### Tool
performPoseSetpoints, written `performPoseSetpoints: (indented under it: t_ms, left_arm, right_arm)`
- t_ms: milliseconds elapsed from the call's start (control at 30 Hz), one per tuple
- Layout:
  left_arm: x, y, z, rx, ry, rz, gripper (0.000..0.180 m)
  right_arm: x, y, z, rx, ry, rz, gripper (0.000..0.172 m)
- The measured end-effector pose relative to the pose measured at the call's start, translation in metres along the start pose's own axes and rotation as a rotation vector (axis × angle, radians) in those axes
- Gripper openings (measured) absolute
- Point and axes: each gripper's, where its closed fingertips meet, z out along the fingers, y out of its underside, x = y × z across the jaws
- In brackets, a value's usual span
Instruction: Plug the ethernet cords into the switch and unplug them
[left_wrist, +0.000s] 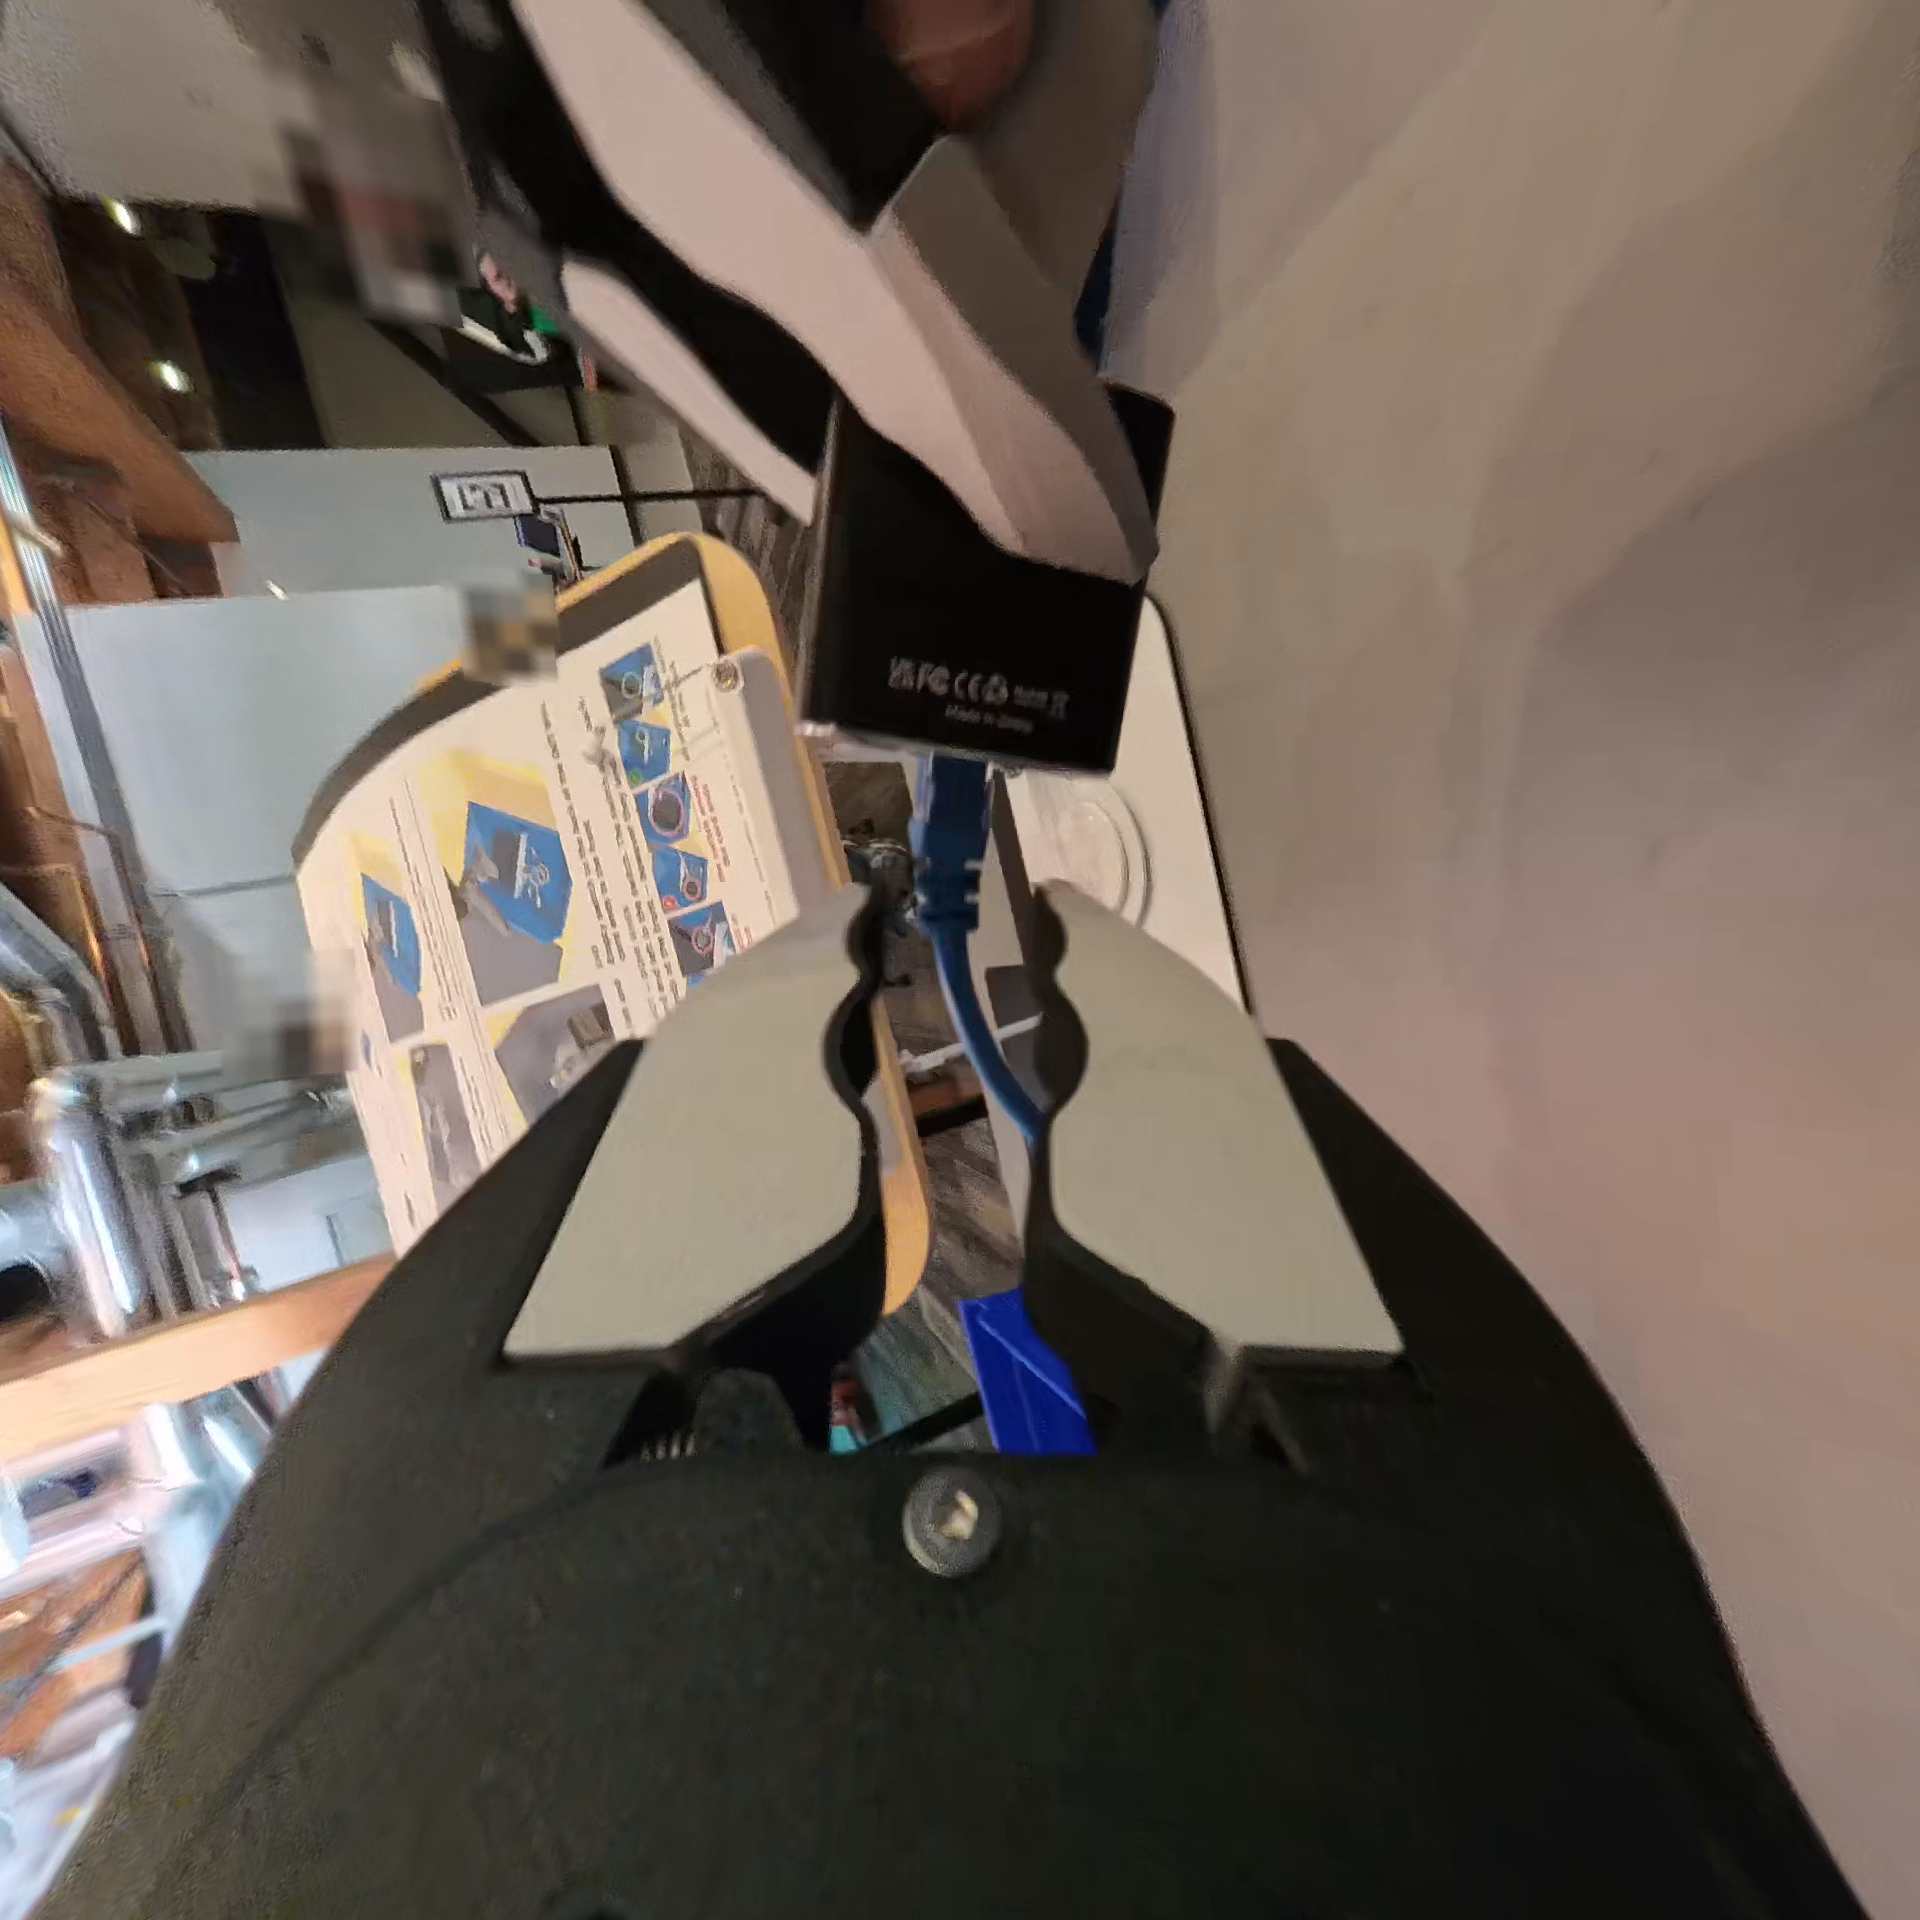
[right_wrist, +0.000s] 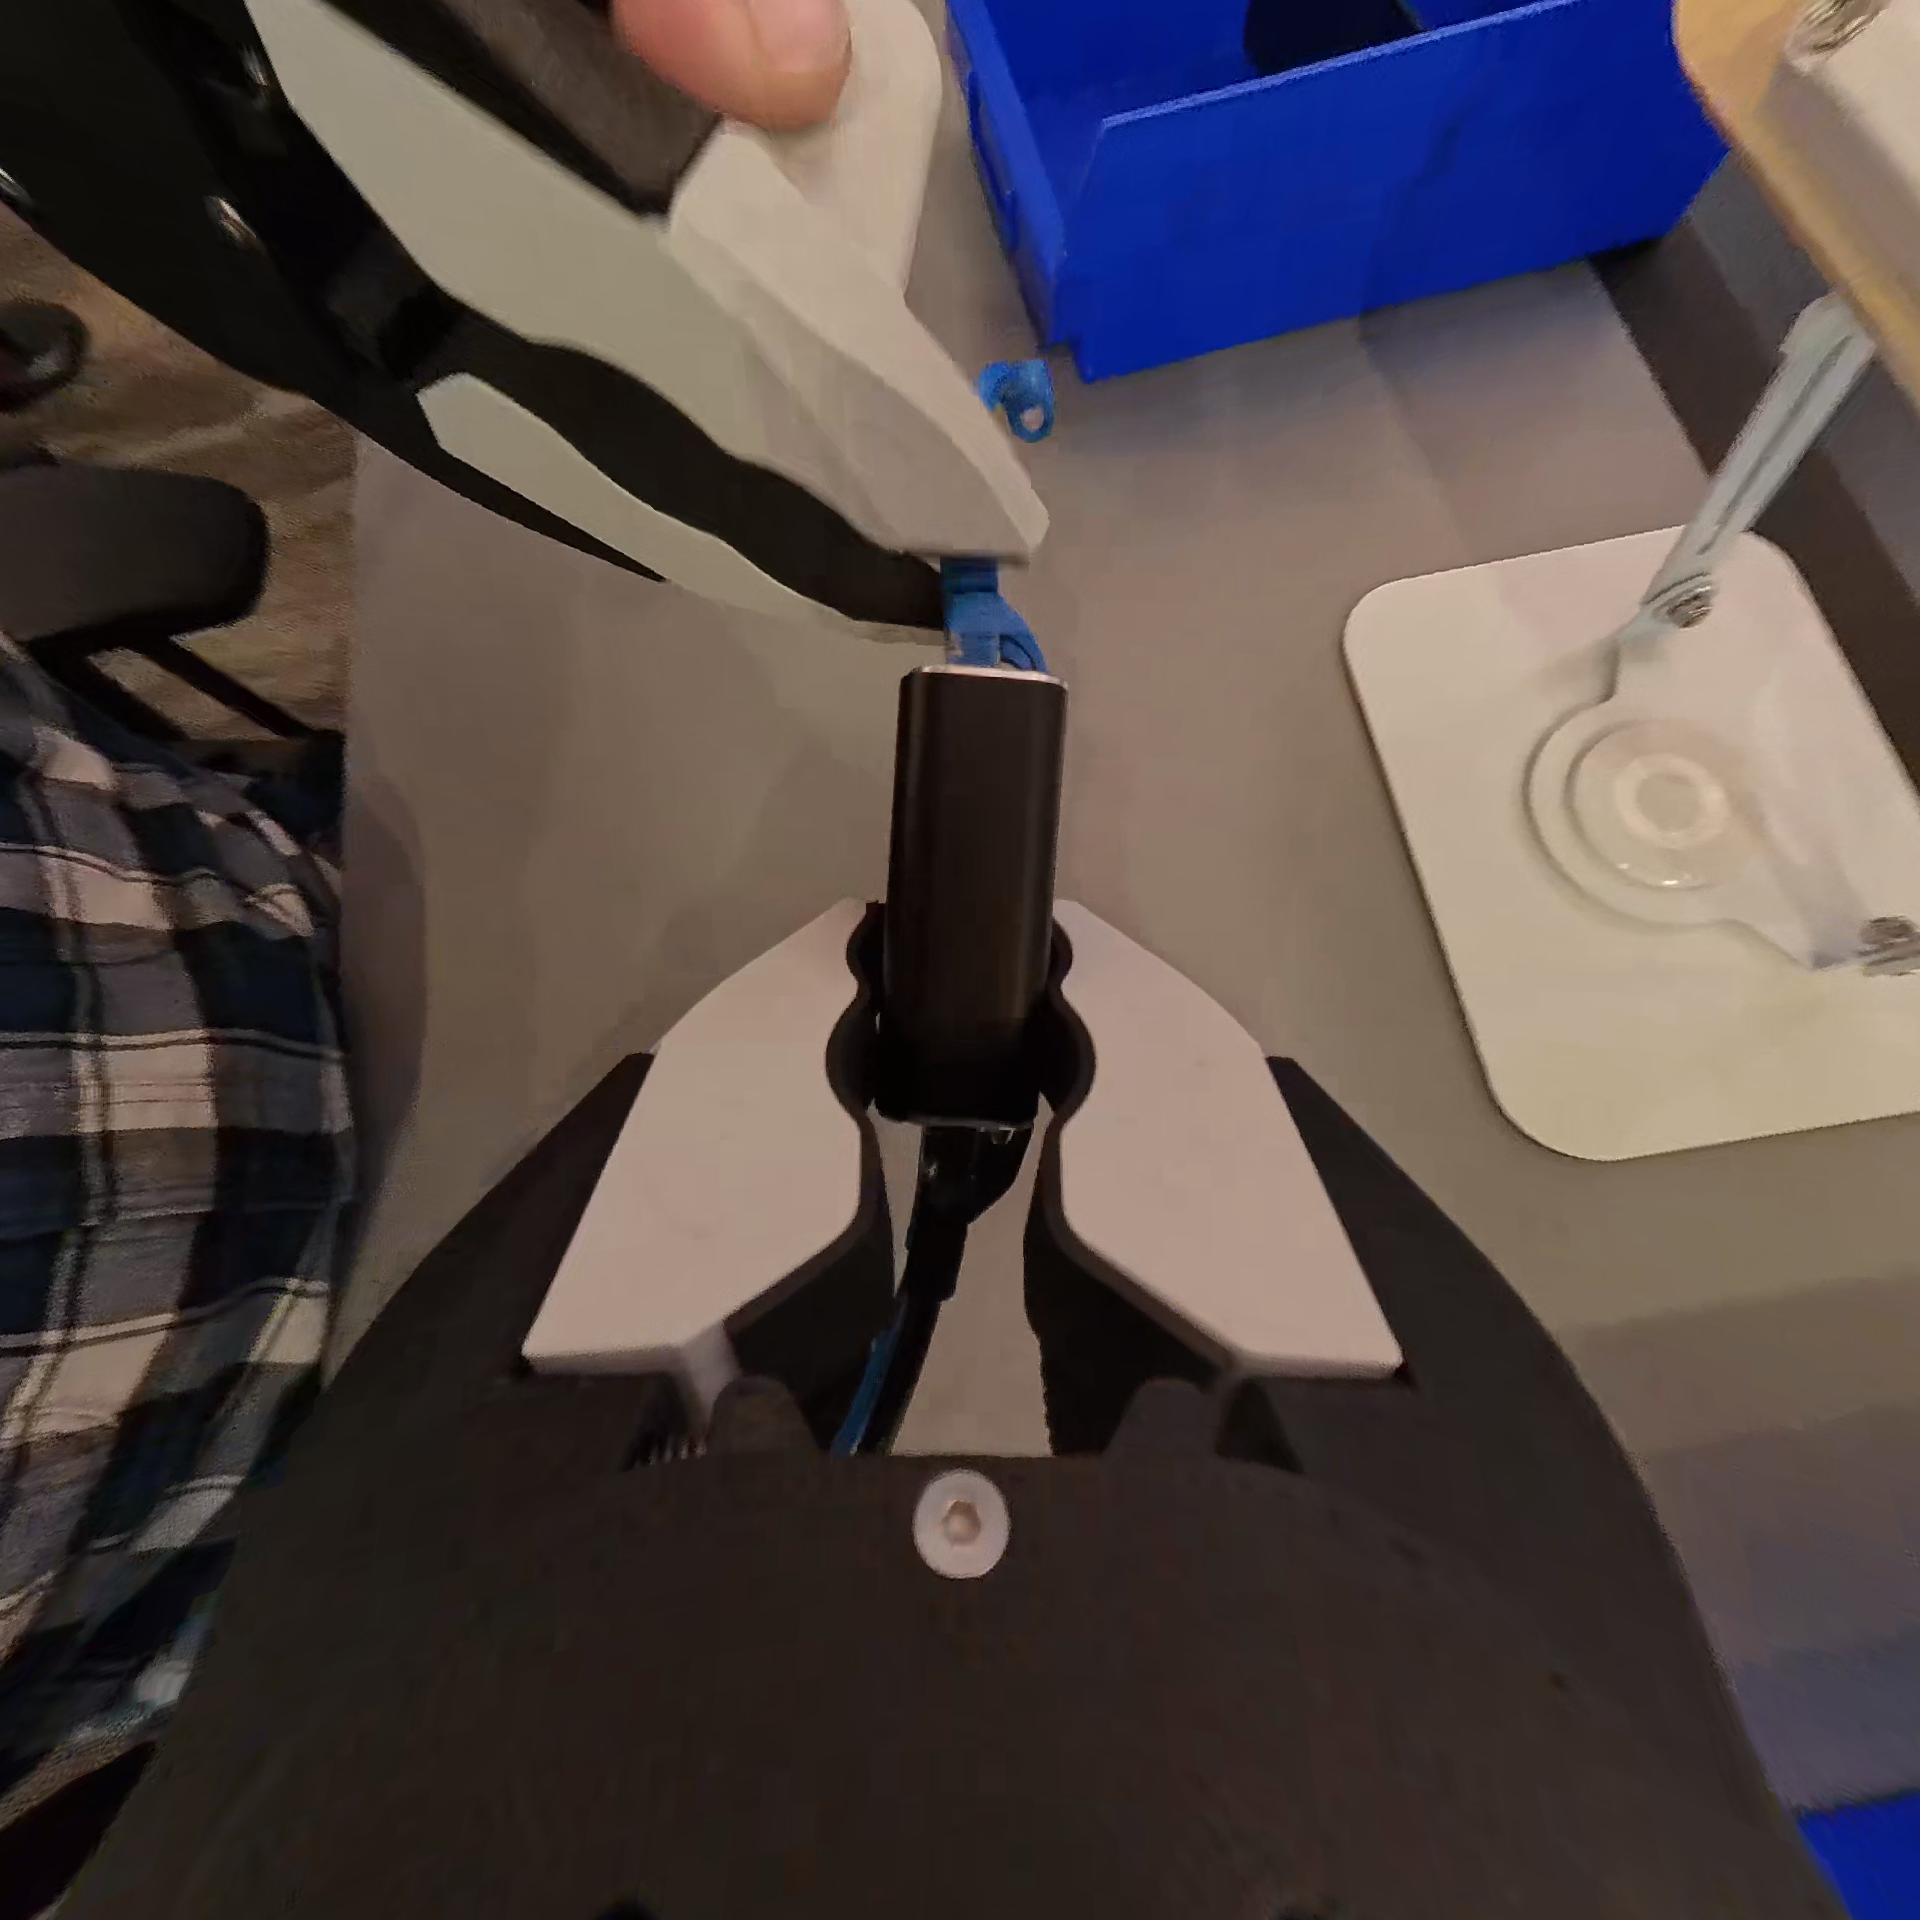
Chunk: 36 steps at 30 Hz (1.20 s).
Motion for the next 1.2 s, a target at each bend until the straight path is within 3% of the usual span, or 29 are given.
performPoseSetpoints:
  t_ms: [33, 167, 333, 600, 900, 1200]
  left_arm:
    - [-0.003, 0.002, -0.002, -0.002, -0.008, -0.026, 0.039]
    - [-0.006, 0.007, -0.014, 0.033, 0.048, -0.18, 0.058]
    - [-0.005, 0.0, -0.022, 0.146, 0.273, -0.539, 0.073]
    - [0.007, -0.015, -0.018, 0.256, 0.626, -0.872, 0.048]
    - [0.026, -0.027, -0.006, 0.262, 0.746, -0.916, 0.008]
    - [0.023, -0.028, -0.002, 0.223, 0.544, -0.765, 0.005]
  right_arm:
    - [0.003, 0.0, -0.003, -0.006, 0.03, -0.014, 0.026]
    - [0.015, 0.0, -0.014, -0.002, 0.137, -0.101, 0.026]
    - [0.025, -0.001, -0.023, -0.04, 0.302, -0.303, 0.026]
    - [0.022, -0.004, -0.028, -0.117, 0.522, -0.648, 0.026]
    - [0.015, 0.001, -0.027, -0.14, 0.565, -0.779, 0.026]
    - [0.018, 0.008, -0.027, -0.125, 0.539, -0.767, 0.027]
